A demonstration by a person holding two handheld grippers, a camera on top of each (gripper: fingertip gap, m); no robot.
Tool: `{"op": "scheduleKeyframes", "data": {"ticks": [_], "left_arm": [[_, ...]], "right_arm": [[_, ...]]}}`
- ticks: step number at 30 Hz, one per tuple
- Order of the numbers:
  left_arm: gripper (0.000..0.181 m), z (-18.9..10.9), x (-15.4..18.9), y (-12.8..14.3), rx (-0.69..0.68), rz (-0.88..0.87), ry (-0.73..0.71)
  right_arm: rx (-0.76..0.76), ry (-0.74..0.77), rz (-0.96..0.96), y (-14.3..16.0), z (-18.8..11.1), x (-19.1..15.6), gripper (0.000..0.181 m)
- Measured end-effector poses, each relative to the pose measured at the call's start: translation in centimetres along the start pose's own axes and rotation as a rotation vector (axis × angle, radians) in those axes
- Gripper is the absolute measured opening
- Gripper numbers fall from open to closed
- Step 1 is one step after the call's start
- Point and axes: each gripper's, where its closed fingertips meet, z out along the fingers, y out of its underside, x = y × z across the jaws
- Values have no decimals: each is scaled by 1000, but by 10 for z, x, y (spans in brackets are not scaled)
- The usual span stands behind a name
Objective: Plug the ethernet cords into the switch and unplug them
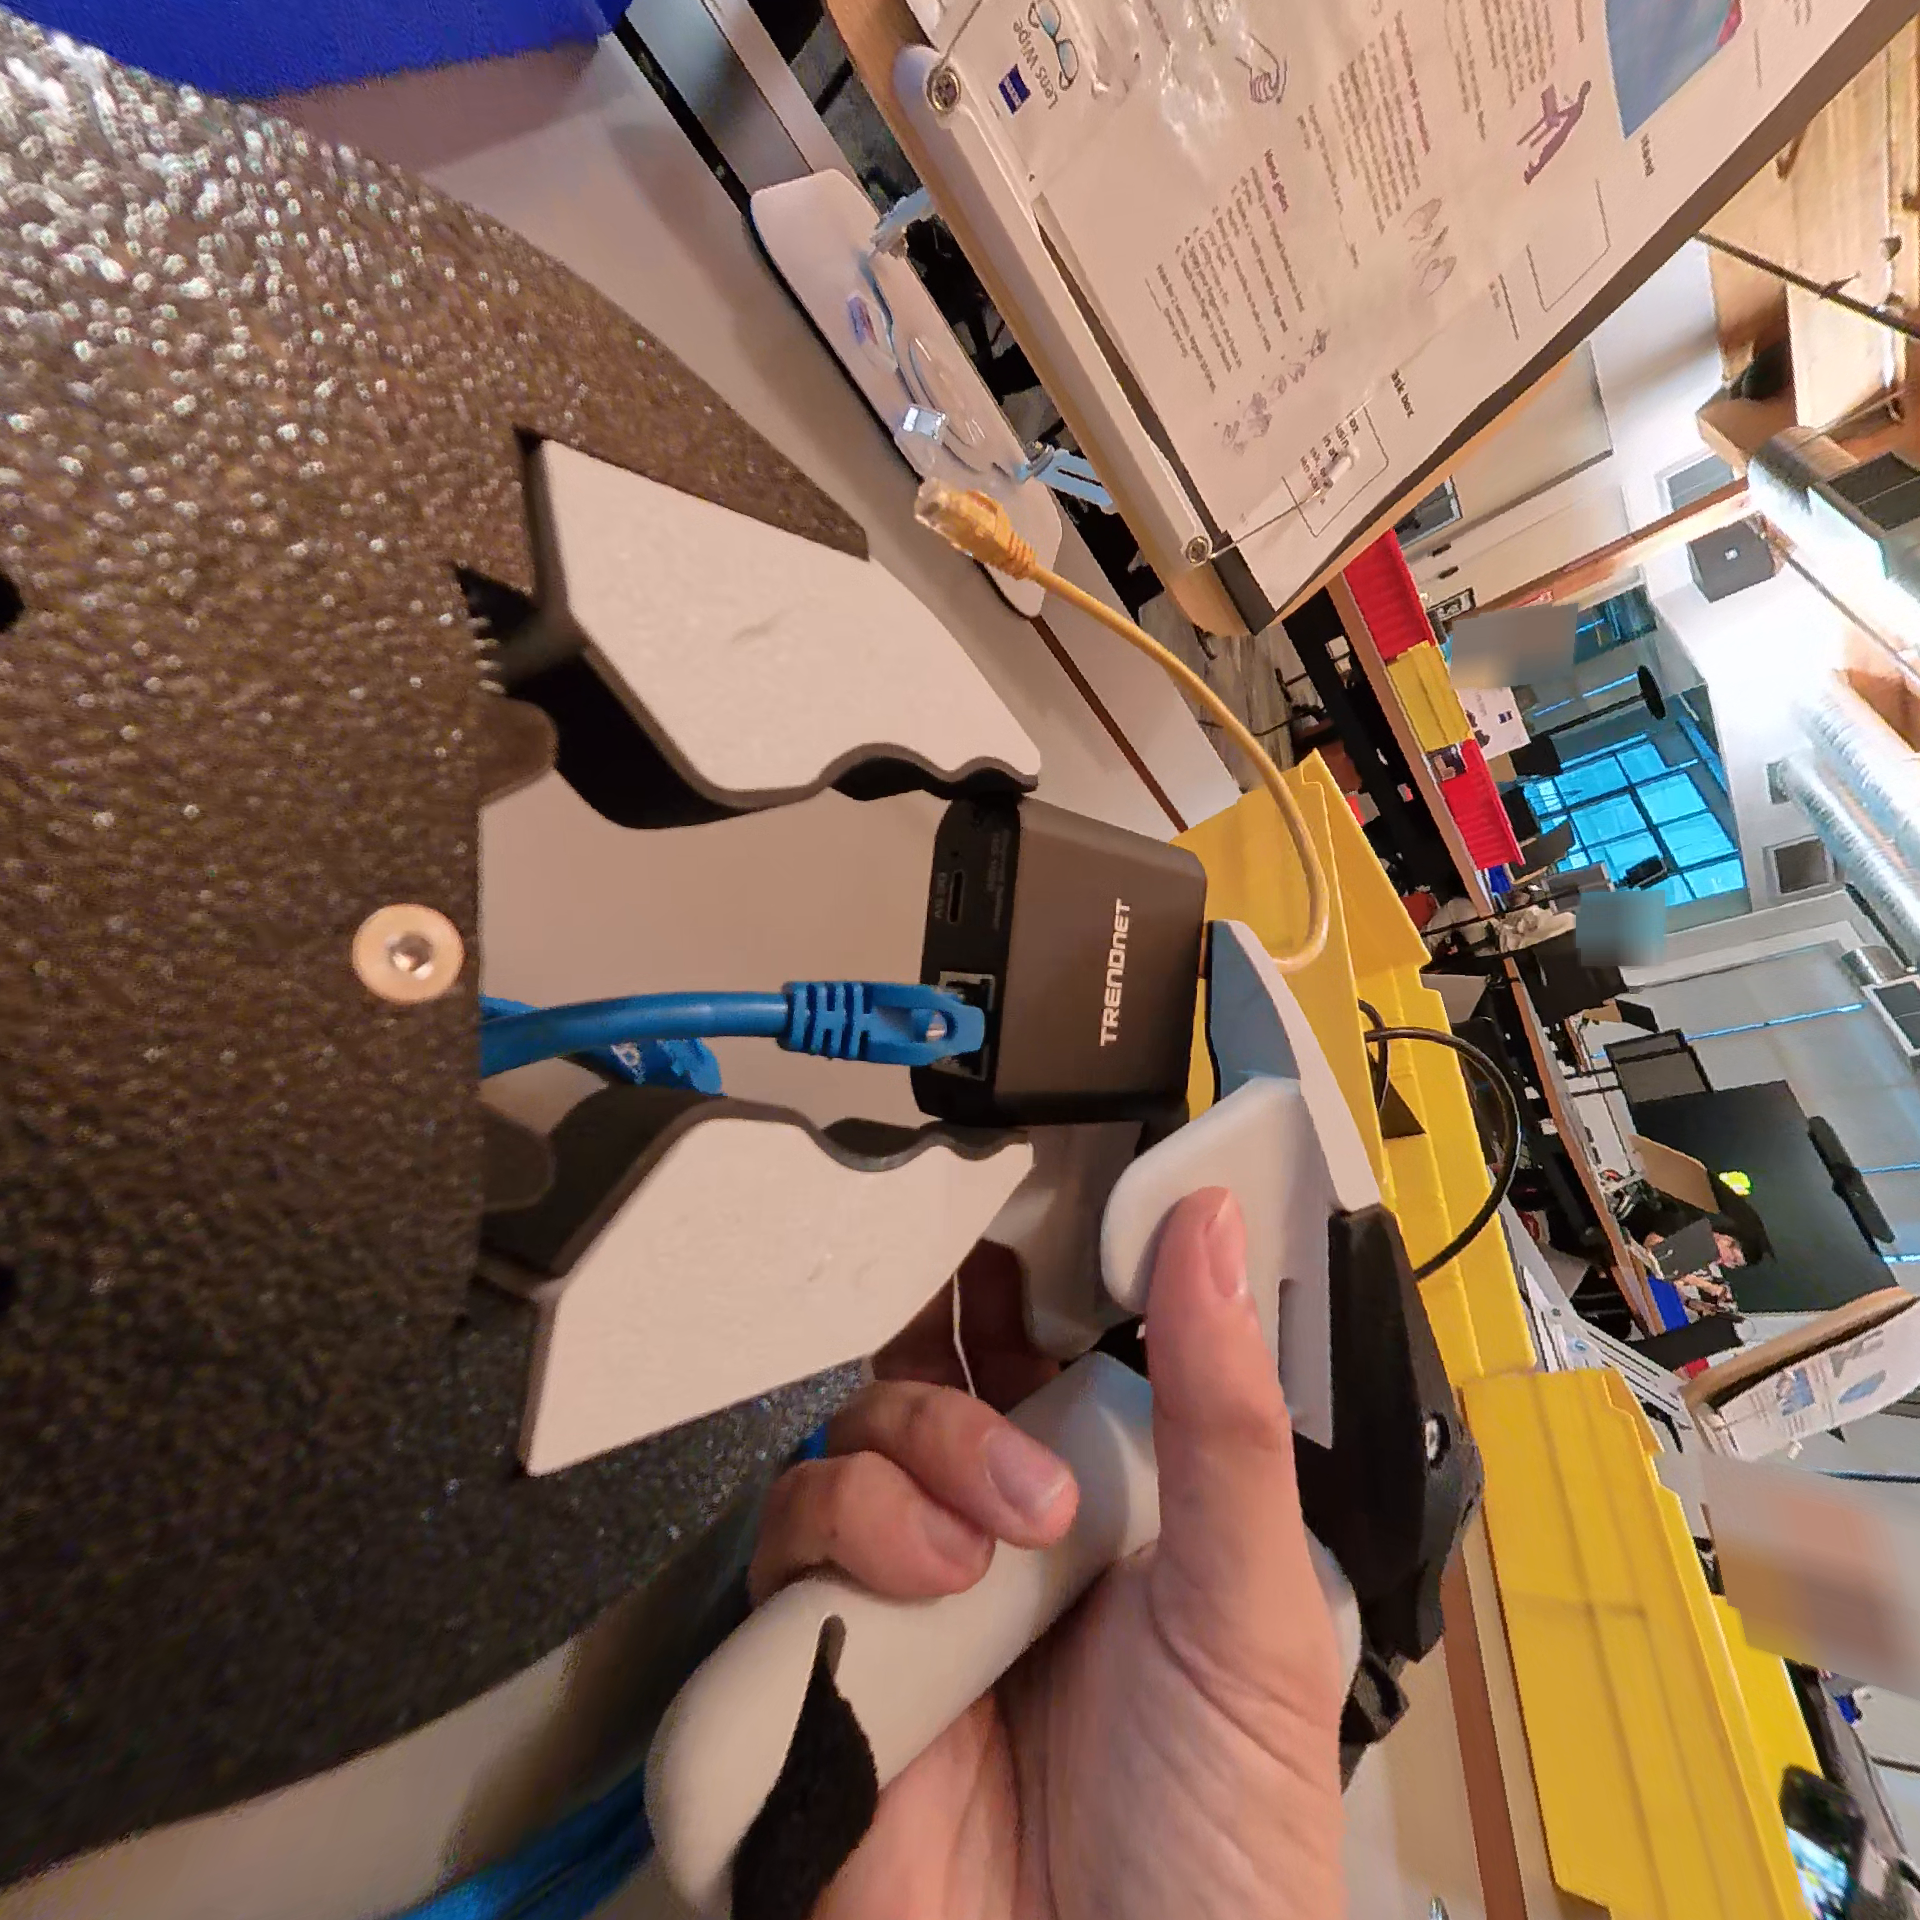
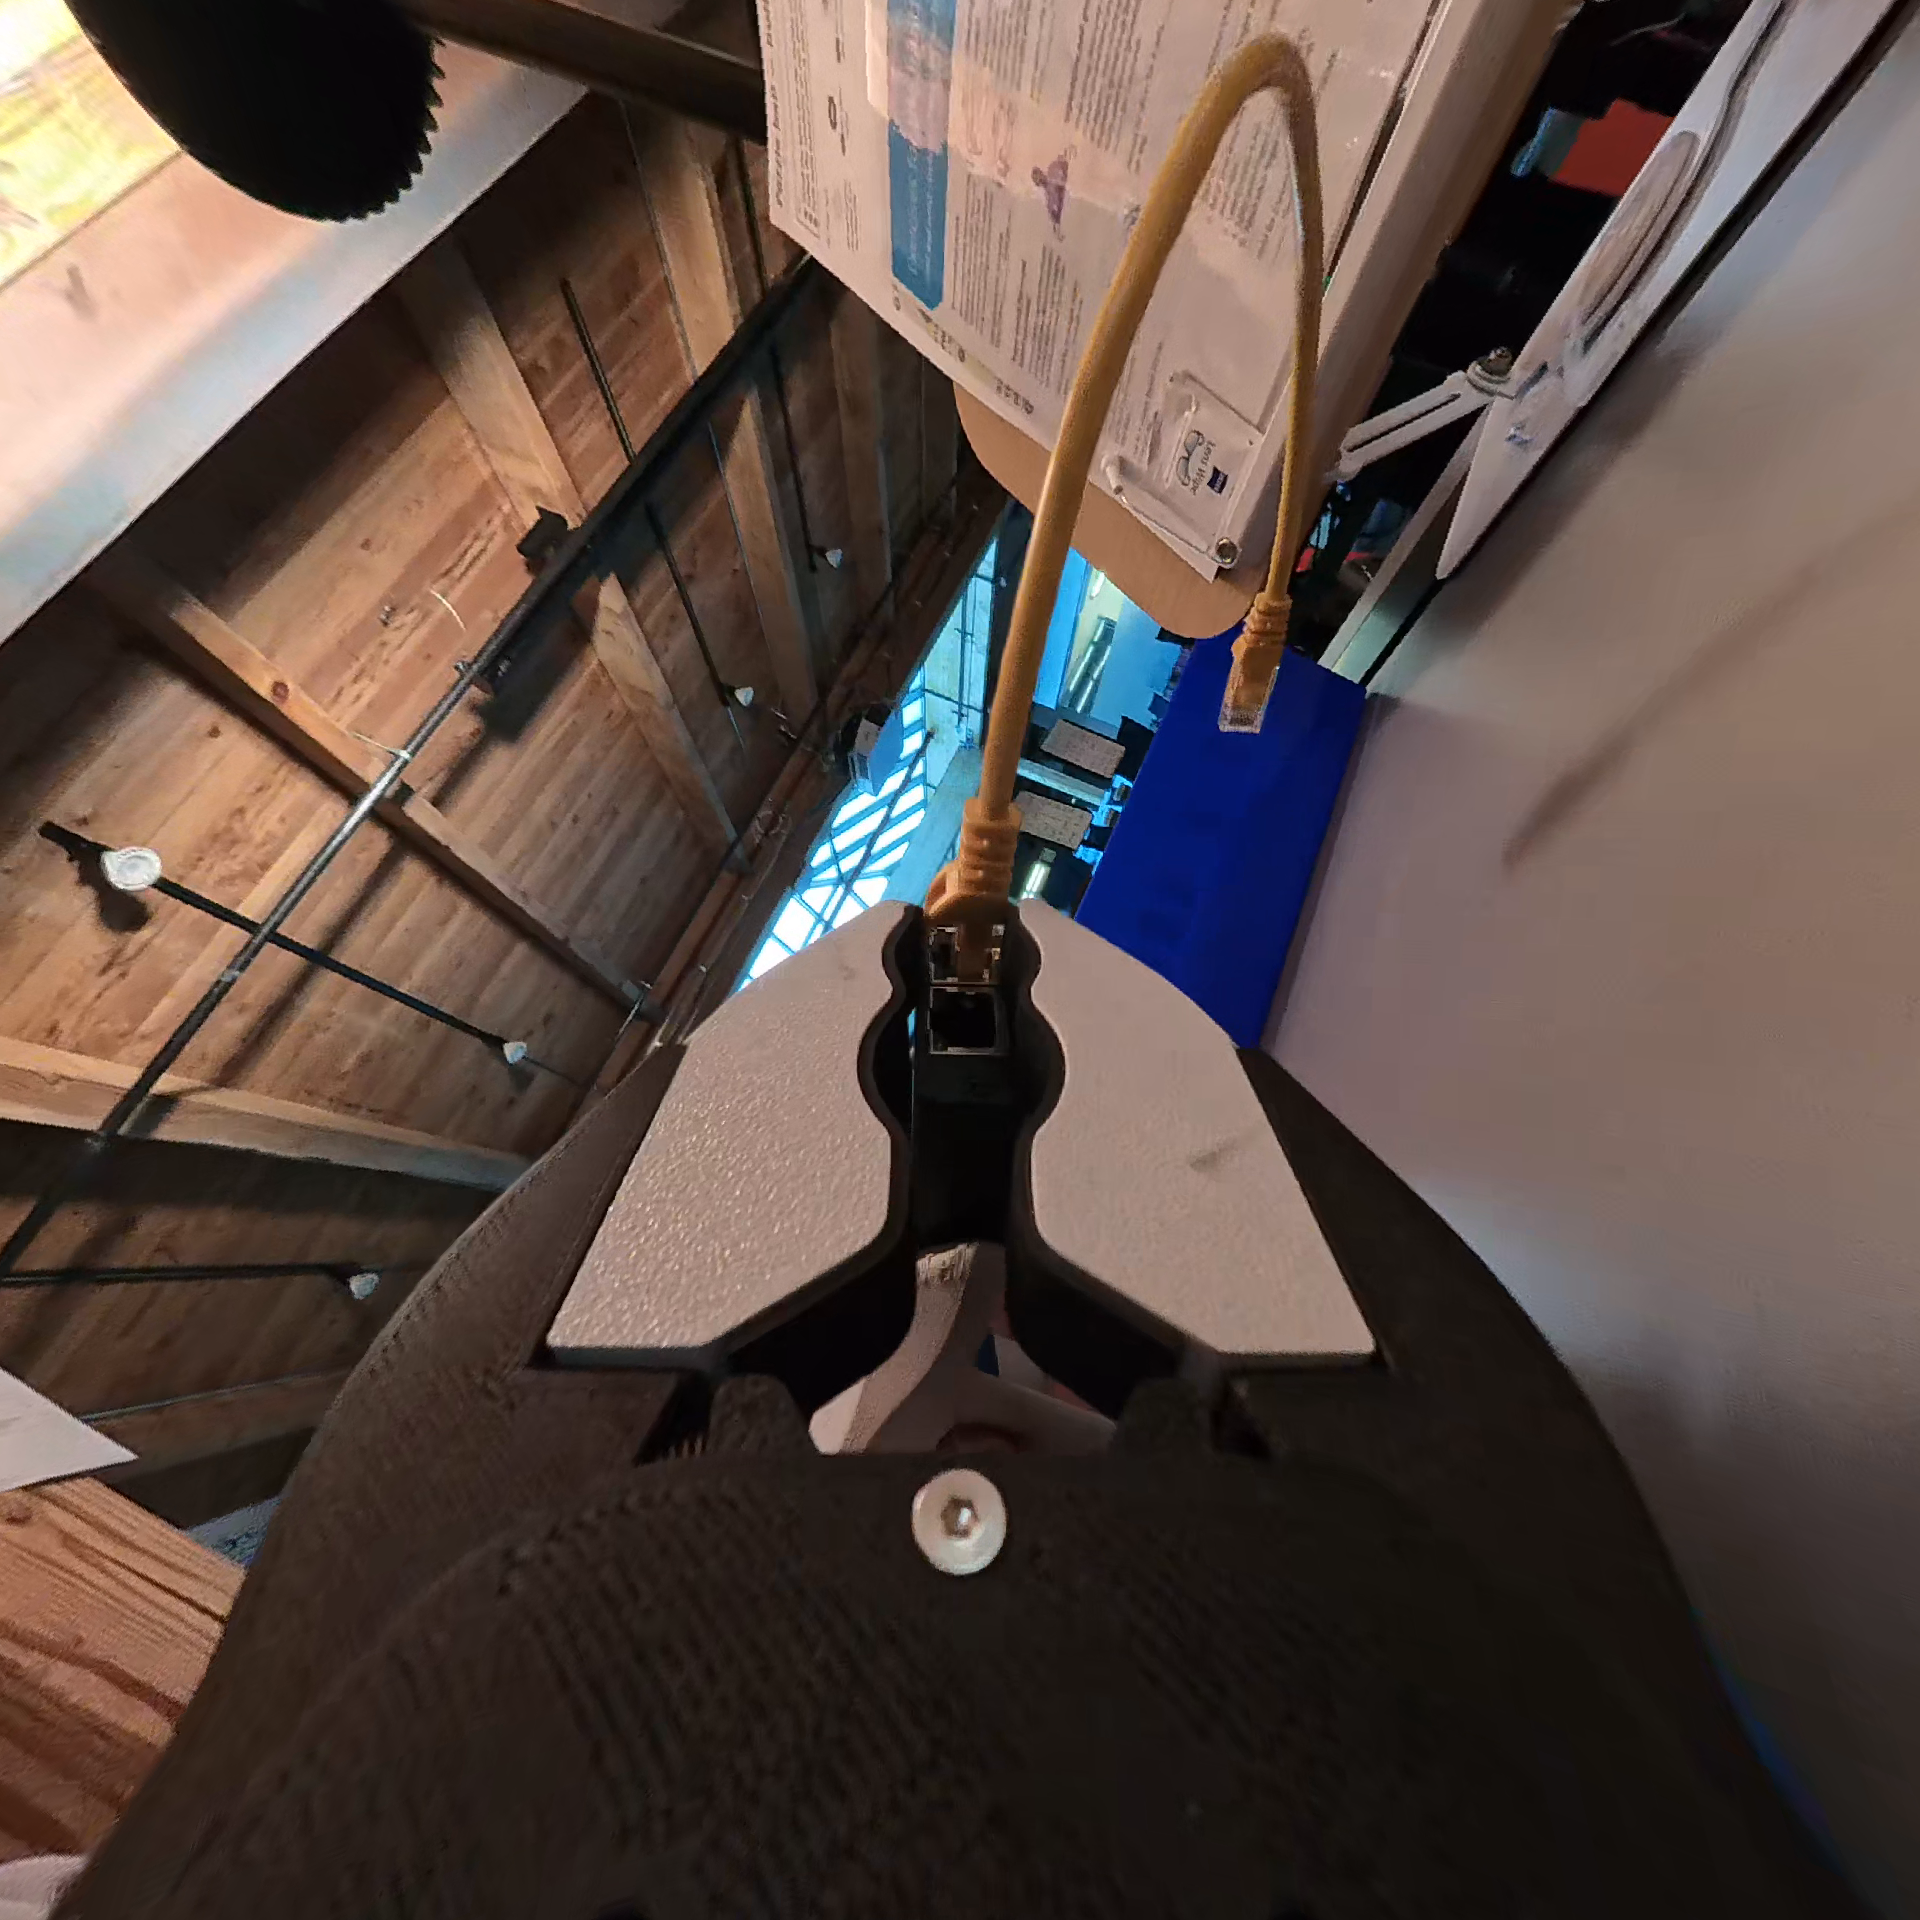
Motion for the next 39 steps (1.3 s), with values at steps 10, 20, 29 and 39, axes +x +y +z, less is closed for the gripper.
{"op": "scheduleKeyframes", "data": {"ticks": [10,20,29,39], "left_arm": [[59,1,1,3,-6,-72,28],[59,-1,1,10,-25,-95,85],[59,-2,2,6,-16,-62,90],[59,-2,-3,6,-25,-36,42]], "right_arm": [[35,30,-10,-1,-2,4,14],[-5,35,22,4,-5,11,13],[-47,20,-87,7,-8,6,11],[-91,-37,-207,6,-1,3,11]]}}
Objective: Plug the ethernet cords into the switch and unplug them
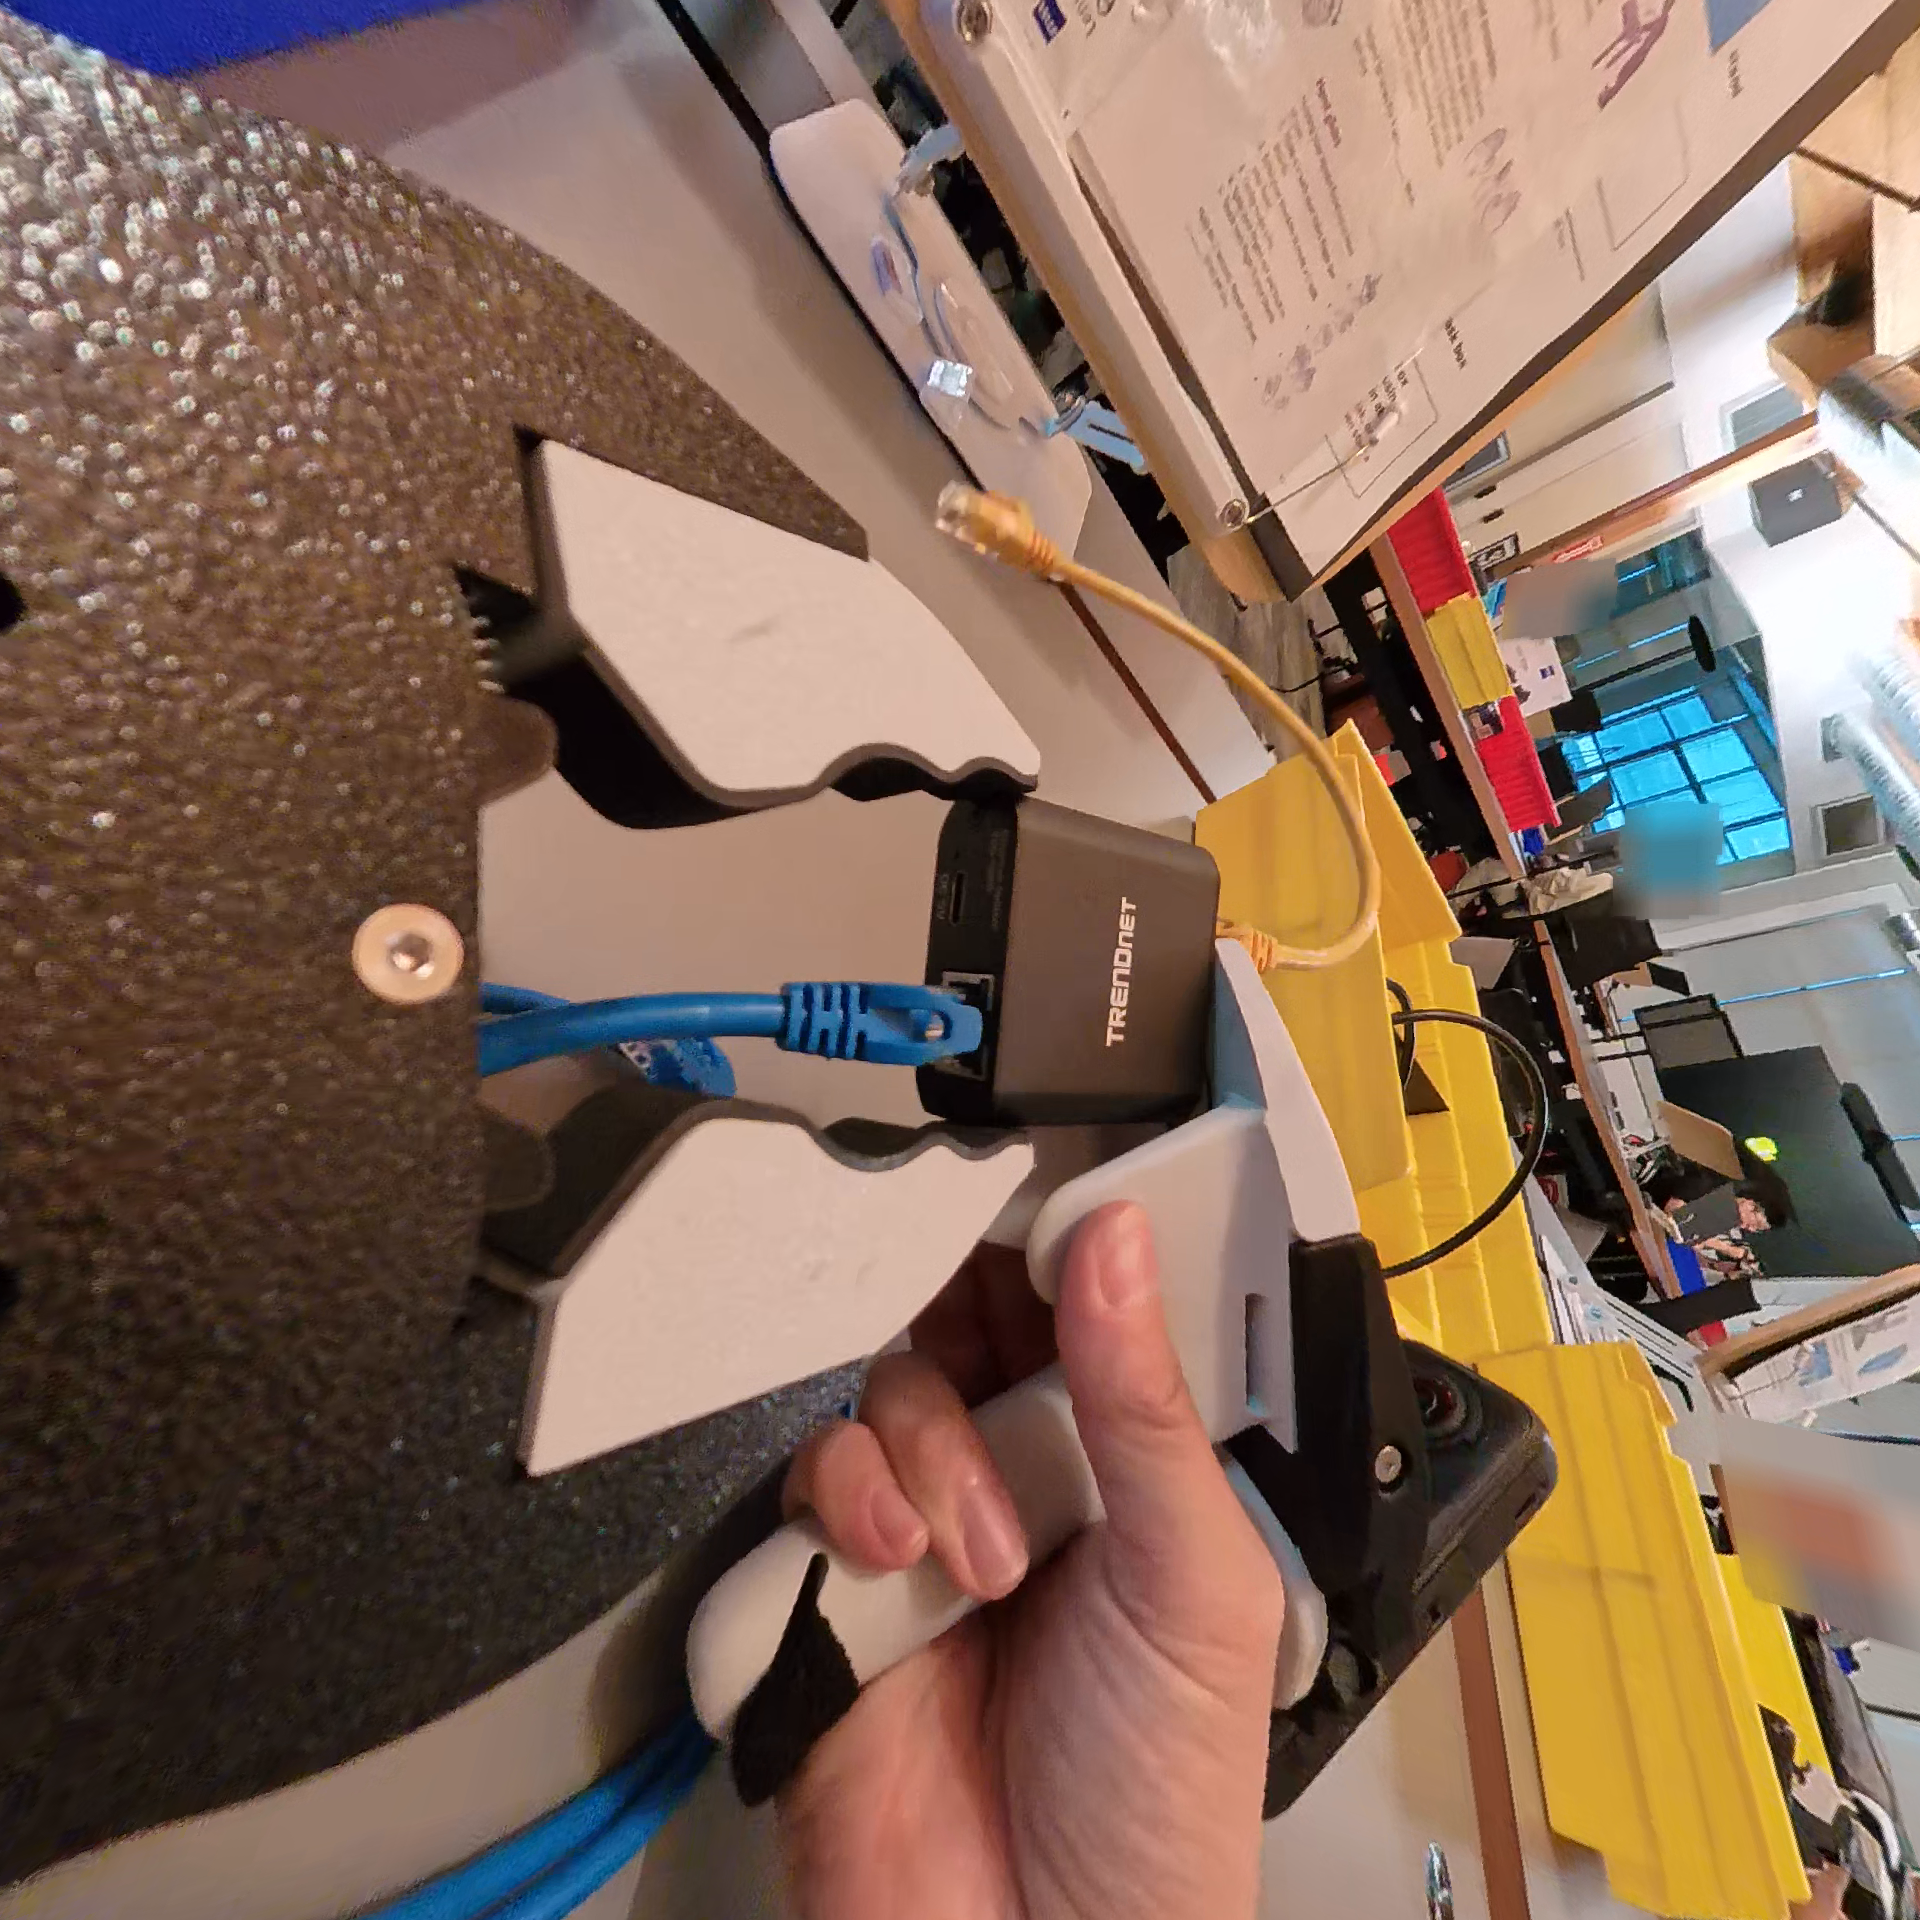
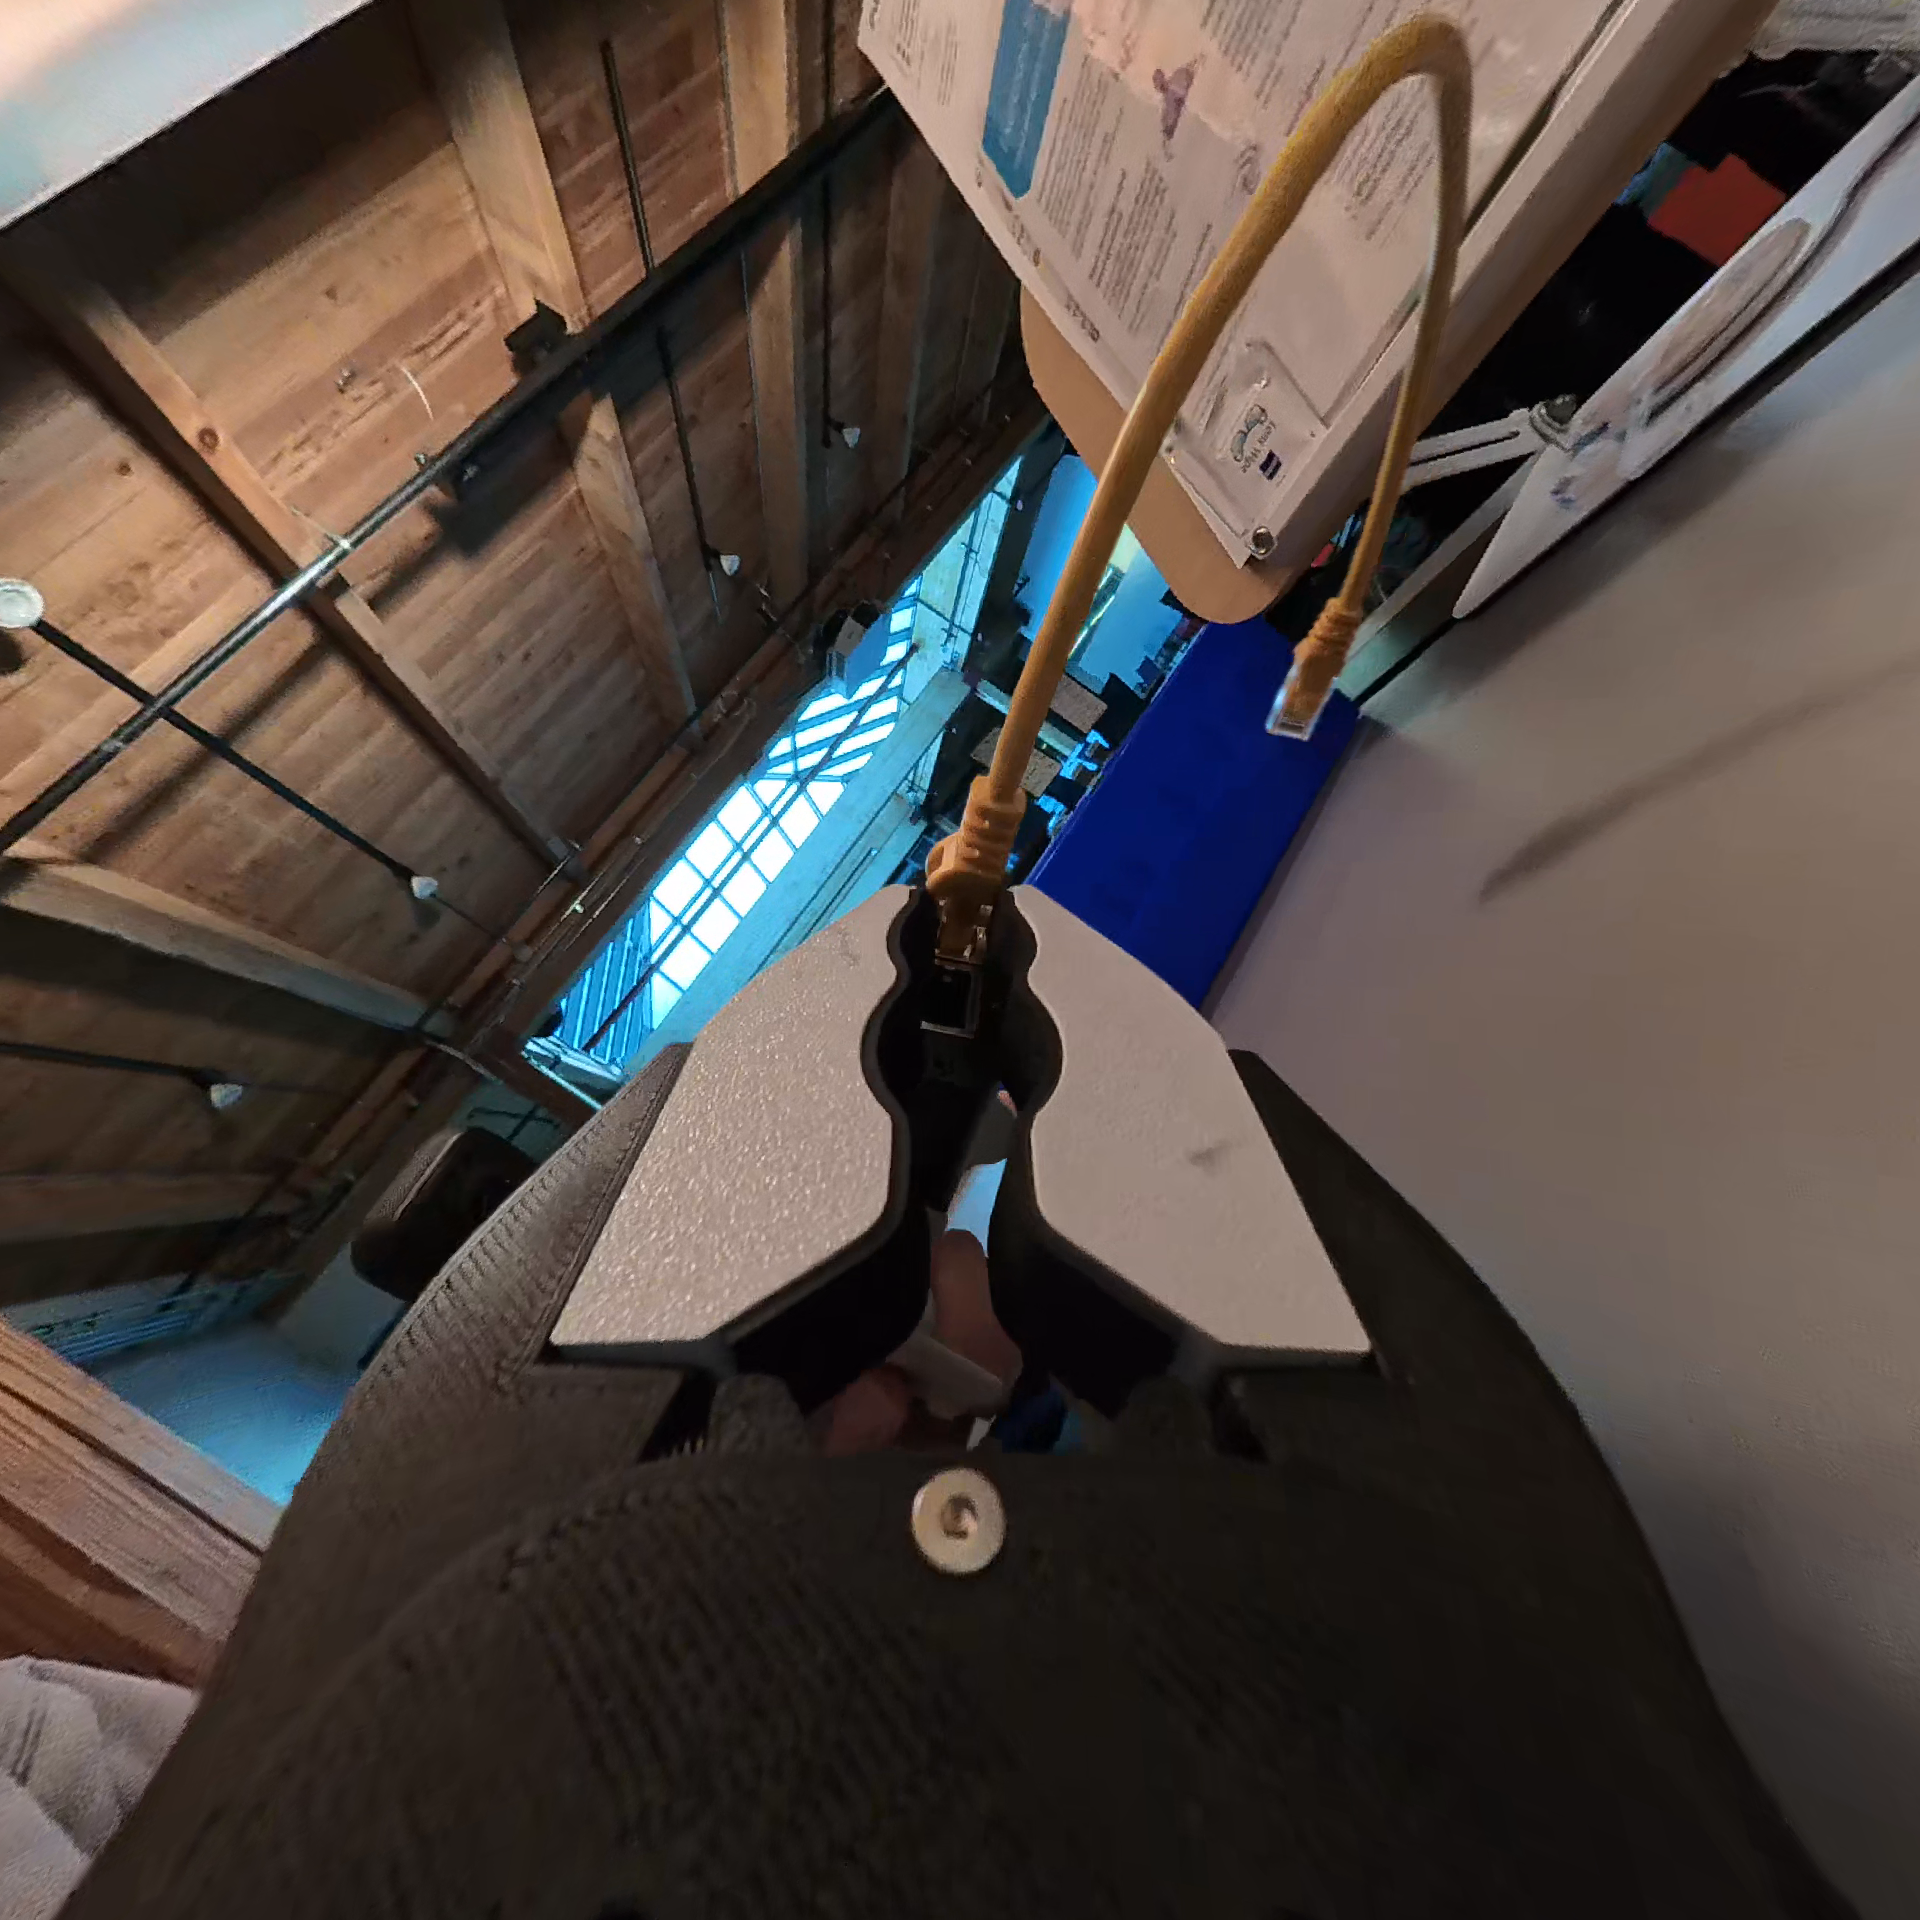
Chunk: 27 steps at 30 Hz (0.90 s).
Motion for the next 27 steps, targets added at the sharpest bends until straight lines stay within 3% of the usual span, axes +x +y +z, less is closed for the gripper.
{"op": "scheduleKeyframes", "data": {"ticks": [6,8,11,15,17,21,23,27], "left_arm": [[59,1,1,1,21,-135,45],[59,1,0,2,6,-69,8],[59,-4,-8,2,-13,68,-75],[59,-7,-12,-7,64,-40,-47],[59,-8,-14,-1,42,-42,-36],[59,-10,-18,2,50,-83,-30],[59,-10,-18,2,56,-93,-25],[59,-8,-16,3,44,-74,-23]], "right_arm": [[-40,16,-94,-1,1,2,11],[-35,9,-94,-3,1,2,11],[57,12,-87,-34,-9,7,10],[-46,98,-345,-48,-21,1,11],[-111,160,-516,-70,-36,-7,11],[-177,361,-843,-155,-85,-18,11],[-244,394,-909,-188,-104,-19,11],[-536,357,-926,-216,-136,8,11]]}}
